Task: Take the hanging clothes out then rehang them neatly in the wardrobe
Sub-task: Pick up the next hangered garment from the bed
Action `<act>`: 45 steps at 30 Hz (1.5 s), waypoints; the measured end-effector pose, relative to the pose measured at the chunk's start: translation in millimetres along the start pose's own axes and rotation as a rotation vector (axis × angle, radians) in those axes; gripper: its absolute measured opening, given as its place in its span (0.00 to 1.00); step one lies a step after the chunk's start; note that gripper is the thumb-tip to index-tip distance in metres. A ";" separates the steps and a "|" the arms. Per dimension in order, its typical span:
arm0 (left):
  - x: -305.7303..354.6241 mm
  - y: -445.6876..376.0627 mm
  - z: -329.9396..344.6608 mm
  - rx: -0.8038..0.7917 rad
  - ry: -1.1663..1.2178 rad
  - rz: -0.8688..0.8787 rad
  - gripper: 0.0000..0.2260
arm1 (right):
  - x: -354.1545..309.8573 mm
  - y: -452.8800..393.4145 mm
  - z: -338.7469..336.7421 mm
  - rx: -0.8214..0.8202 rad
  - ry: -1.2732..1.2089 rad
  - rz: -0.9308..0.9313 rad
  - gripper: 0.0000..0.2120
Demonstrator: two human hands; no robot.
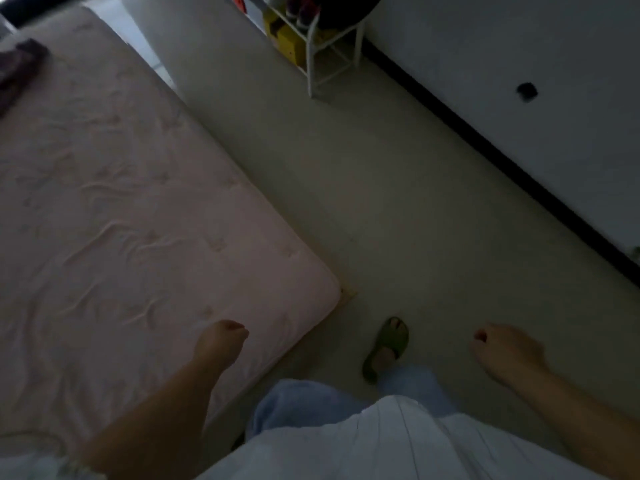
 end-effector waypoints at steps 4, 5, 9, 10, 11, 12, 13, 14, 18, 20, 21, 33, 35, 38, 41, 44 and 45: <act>55.3 8.6 30.9 0.032 0.150 -0.076 0.12 | 22.6 -62.1 -81.4 0.044 0.092 -0.120 0.08; 68.0 9.1 35.1 0.033 0.186 -0.085 0.12 | 26.0 -78.3 -100.7 0.063 0.100 -0.138 0.08; 100.6 4.3 37.3 0.075 0.300 -0.114 0.12 | 32.5 -131.1 -139.0 0.051 0.006 -0.128 0.16; 105.3 1.0 36.6 0.086 0.328 -0.130 0.12 | 29.5 -140.6 -143.2 0.039 0.014 -0.128 0.16; 110.3 -2.2 35.5 0.093 0.338 -0.146 0.12 | 24.8 -148.4 -146.7 0.029 0.035 -0.142 0.15; 115.2 -5.2 34.5 0.094 0.344 -0.160 0.12 | 18.7 -154.6 -152.1 0.025 0.058 -0.164 0.14; 120.6 -8.8 33.2 0.097 0.354 -0.173 0.12 | 12.9 -160.7 -159.6 0.016 0.088 -0.185 0.11; 127.0 -12.0 31.9 0.095 0.374 -0.191 0.12 | 6.6 -166.2 -169.6 0.007 0.114 -0.206 0.10; 162.5 -30.9 23.4 0.093 0.439 -0.236 0.12 | -23.7 -202.8 -228.9 -0.022 0.167 -0.282 0.09; 189.1 -45.0 9.5 0.074 0.484 -0.245 0.13 | -43.6 -231.5 -268.9 -0.019 0.155 -0.303 0.10; 203.5 -51.4 0.6 0.061 0.484 -0.237 0.13 | -51.8 -244.1 -286.5 -0.035 0.128 -0.294 0.10; 322.1 -143.1 -164.0 0.205 0.617 -0.222 0.12 | -233.2 -352.1 -449.7 -0.080 0.187 -0.452 0.11; 325.2 -147.3 -166.1 0.192 0.698 -0.286 0.13 | -263.7 -377.5 -470.2 -0.120 0.210 -0.471 0.13; 325.5 -145.4 -164.7 0.234 0.822 -0.442 0.13 | -320.9 -403.7 -521.4 -0.127 0.323 -0.569 0.13; 335.2 -146.0 -170.5 0.291 1.010 -0.584 0.11 | -384.4 -418.1 -575.6 -0.099 0.457 -0.651 0.10; 352.6 -155.7 -191.0 0.338 1.121 -0.617 0.08 | -456.0 -421.0 -616.5 -0.037 0.493 -0.732 0.07; 354.7 -160.8 -200.8 0.361 1.138 -0.613 0.08 | -480.0 -419.5 -622.5 -0.028 0.495 -0.761 0.06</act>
Point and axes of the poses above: each hand's wrist, its own y-axis away from the middle knuckle, its own z-axis out of the palm, x = y × z, the point moved 8 cm from there along -y, towards the middle knuckle, and after that the axes turned 3 degrees about -x, right-handed, at the moved point
